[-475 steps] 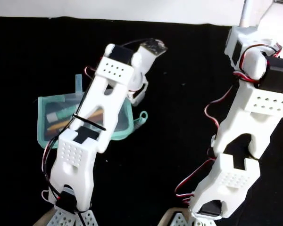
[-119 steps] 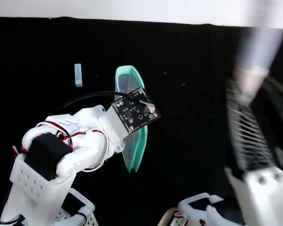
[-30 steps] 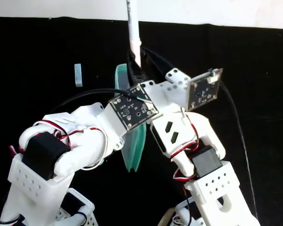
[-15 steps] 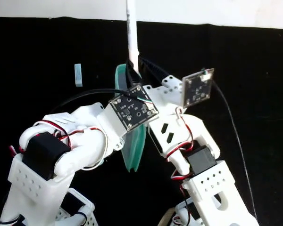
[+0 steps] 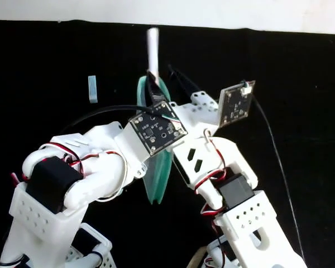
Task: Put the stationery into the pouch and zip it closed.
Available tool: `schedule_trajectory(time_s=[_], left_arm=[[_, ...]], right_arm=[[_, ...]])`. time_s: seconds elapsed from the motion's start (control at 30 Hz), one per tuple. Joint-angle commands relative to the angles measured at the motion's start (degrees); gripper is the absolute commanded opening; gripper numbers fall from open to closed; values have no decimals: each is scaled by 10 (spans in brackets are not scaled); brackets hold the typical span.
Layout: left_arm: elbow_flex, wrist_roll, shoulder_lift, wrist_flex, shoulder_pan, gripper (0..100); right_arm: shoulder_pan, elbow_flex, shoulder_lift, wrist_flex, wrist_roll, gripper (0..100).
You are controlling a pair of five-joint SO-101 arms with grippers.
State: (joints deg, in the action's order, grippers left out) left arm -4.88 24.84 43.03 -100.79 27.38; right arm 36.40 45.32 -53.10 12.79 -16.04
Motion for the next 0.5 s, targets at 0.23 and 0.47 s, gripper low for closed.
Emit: schedule_trajectory(time_s=[0.23,0.47], left_arm=[[15,-4,0,4,-8,8],[15,-4,0,4,-8,8]], right_arm=[[6,-3,-4,-10,-3,156],[1,-8,-15,-10,-1,156]])
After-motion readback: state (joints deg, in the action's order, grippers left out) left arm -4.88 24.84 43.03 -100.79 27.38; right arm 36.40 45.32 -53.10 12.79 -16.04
